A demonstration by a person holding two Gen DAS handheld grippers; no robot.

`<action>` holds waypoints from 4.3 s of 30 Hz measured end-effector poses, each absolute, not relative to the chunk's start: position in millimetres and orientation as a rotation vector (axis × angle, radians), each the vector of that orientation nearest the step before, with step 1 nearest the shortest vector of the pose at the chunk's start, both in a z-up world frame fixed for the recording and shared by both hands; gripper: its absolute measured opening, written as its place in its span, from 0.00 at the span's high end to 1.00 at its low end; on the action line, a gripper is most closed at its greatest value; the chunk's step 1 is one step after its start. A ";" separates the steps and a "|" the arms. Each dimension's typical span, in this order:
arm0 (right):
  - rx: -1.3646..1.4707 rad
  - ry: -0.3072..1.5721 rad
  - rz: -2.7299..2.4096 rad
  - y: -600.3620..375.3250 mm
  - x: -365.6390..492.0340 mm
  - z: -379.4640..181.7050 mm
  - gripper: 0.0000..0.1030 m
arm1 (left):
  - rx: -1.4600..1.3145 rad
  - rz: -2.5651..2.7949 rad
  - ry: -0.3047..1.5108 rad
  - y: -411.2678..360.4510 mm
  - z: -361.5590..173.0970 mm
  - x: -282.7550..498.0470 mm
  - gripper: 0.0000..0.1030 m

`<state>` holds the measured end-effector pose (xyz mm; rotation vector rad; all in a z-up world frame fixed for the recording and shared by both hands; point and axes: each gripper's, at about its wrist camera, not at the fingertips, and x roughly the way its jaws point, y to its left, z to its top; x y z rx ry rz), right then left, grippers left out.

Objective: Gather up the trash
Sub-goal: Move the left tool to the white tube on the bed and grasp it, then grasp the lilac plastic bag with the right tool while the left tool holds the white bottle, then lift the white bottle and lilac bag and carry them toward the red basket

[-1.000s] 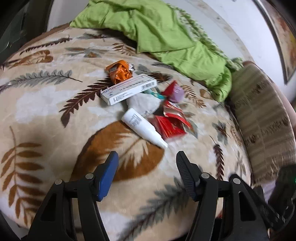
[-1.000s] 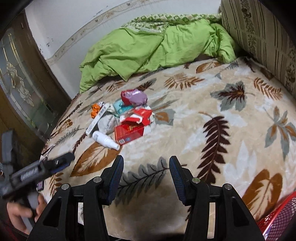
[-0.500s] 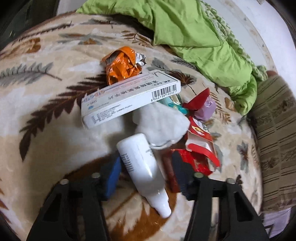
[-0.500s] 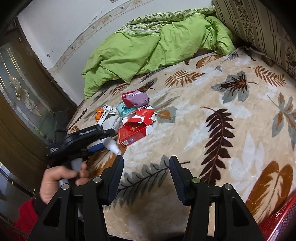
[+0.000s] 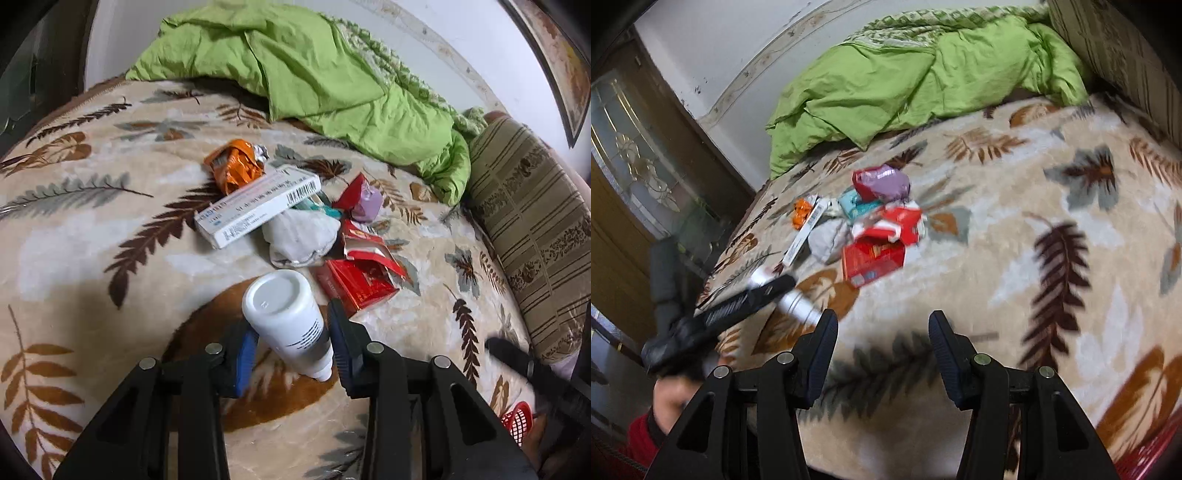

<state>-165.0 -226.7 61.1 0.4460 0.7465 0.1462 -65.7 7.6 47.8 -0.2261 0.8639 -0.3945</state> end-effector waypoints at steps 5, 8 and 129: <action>0.340 0.696 0.163 -210.1 -114.0 82.8 0.34 | -0.288 -0.416 0.860 14.8 39.6 -57.0 0.66; 0.266 0.688 0.156 -200.8 -76.1 83.9 0.34 | -0.310 -0.441 0.850 18.4 38.3 -54.1 0.67; 0.501 0.505 0.156 -237.1 -255.9 121.0 0.65 | -0.112 -0.707 0.648 -32.5 125.0 -193.4 0.72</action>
